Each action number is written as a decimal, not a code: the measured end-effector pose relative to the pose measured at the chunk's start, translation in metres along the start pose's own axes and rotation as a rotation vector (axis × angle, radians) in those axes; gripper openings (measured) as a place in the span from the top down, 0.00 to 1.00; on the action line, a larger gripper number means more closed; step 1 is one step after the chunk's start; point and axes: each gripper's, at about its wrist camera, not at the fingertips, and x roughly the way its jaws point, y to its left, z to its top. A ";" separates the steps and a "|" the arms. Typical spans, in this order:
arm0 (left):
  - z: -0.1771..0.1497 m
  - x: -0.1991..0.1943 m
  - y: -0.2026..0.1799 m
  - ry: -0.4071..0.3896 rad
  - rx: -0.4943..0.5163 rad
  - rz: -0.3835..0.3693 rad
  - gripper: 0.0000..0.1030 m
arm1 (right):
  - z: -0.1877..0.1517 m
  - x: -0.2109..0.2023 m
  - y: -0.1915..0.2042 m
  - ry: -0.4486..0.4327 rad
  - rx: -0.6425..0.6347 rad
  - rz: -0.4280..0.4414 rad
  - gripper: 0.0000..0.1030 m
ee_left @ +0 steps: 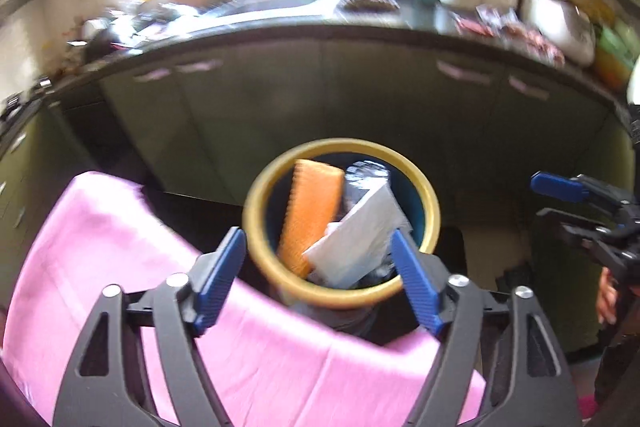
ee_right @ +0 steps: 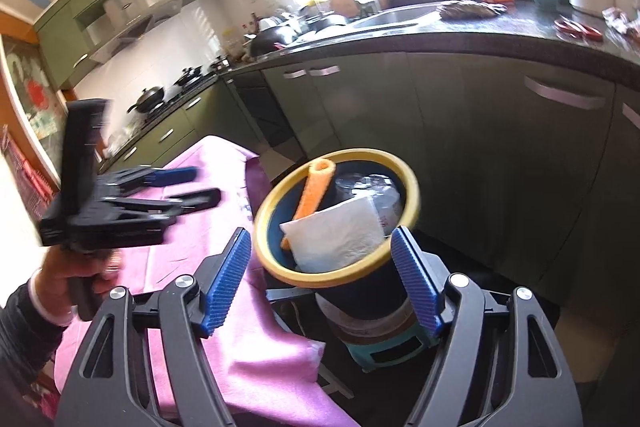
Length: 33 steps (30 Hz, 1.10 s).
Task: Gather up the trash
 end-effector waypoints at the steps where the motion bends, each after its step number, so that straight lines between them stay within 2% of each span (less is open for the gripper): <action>1: -0.009 -0.020 0.008 -0.026 -0.032 0.019 0.21 | 0.000 0.000 0.005 0.001 -0.014 0.002 0.30; 6: -0.056 -0.111 0.046 -0.123 -0.218 0.169 0.06 | -0.002 0.002 0.033 0.007 -0.089 0.023 0.29; 8: -0.081 -0.146 0.057 -0.165 -0.283 0.248 0.06 | -0.003 0.003 0.045 0.007 -0.118 0.039 0.23; 10: -0.109 -0.178 0.065 -0.171 -0.351 0.363 0.06 | -0.004 0.004 0.059 0.005 -0.152 0.059 0.18; 13: -0.146 -0.214 0.073 -0.174 -0.448 0.465 0.06 | -0.007 0.003 0.080 -0.001 -0.207 0.075 0.08; 15: -0.170 -0.236 0.078 -0.176 -0.514 0.524 0.06 | -0.008 0.001 0.095 -0.016 -0.248 0.084 0.04; 18: -0.201 -0.265 0.077 -0.179 -0.588 0.614 0.06 | -0.012 -0.007 0.116 -0.040 -0.302 0.085 0.05; 25: -0.246 -0.314 0.069 -0.198 -0.675 0.702 0.06 | -0.026 -0.035 0.149 -0.073 -0.388 0.104 0.04; 30: -0.260 -0.327 0.058 -0.202 -0.672 0.723 0.06 | -0.040 -0.056 0.163 -0.095 -0.427 0.078 0.04; 33: -0.263 -0.332 0.053 -0.220 -0.680 0.702 0.06 | -0.047 -0.063 0.165 -0.097 -0.430 0.082 0.04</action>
